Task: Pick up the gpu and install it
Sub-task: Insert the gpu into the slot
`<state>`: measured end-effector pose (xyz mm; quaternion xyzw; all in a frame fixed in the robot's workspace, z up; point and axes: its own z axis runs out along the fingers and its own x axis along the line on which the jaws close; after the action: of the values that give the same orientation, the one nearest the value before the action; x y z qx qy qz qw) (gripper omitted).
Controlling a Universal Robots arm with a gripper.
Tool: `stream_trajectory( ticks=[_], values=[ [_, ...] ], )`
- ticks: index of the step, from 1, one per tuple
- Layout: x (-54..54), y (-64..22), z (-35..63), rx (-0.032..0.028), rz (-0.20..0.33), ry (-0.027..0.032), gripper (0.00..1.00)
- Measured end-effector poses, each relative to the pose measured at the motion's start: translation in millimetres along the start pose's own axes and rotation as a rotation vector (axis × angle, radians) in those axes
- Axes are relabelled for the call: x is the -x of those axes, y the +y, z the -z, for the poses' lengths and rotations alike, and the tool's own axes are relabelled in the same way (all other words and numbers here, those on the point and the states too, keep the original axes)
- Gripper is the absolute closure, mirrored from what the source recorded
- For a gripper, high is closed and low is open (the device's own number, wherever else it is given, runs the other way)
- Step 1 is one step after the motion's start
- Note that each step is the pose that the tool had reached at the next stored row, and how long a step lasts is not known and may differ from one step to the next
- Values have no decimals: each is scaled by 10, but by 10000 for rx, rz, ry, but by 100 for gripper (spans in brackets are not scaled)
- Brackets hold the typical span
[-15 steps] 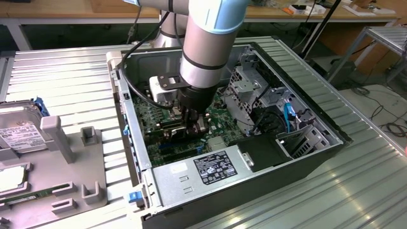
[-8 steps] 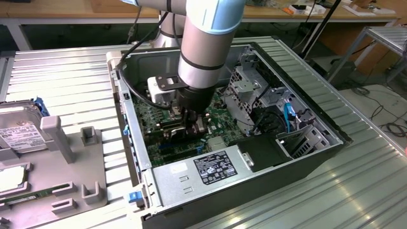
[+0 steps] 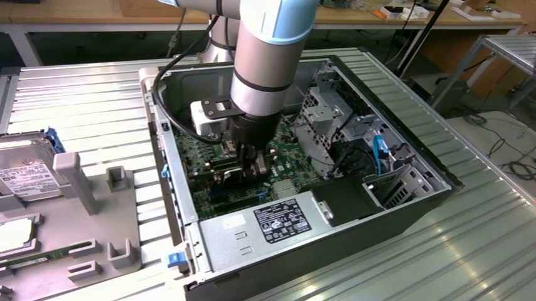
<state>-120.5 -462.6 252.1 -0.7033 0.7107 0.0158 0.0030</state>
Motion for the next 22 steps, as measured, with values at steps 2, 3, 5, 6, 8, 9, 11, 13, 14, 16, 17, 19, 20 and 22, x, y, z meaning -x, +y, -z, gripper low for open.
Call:
stream_trajectory(
  ticks=[2, 3, 5, 6, 8, 9, 11, 13, 14, 16, 17, 19, 20, 22],
  values=[
    [21, 2, 1, 5, -5, 42, 73],
    [22, 2, 0, 3, -4, 41, 73],
    [24, 1, -3, -5, -4, 40, 73],
    [25, 1, -4, -6, -4, 38, 73],
    [26, 1, -6, -7, -5, 42, 73],
    [28, 1, -12, -12, -4, 42, 73],
    [29, 1, -43, -58, -5, 37, 73],
    [28, 1, -46, -66, -3, 41, 73],
    [29, 0, -46, -67, -3, 42, 73],
    [29, 0, -48, -69, -3, 38, 73],
    [29, 0, -48, -70, -3, 38, 73],
    [29, 0, -48, -69, -3, 38, 73],
    [33, -2, -62, -88, -3, -1, 73],
    [29, 1, -47, -67, -4, 41, 67]
  ],
)
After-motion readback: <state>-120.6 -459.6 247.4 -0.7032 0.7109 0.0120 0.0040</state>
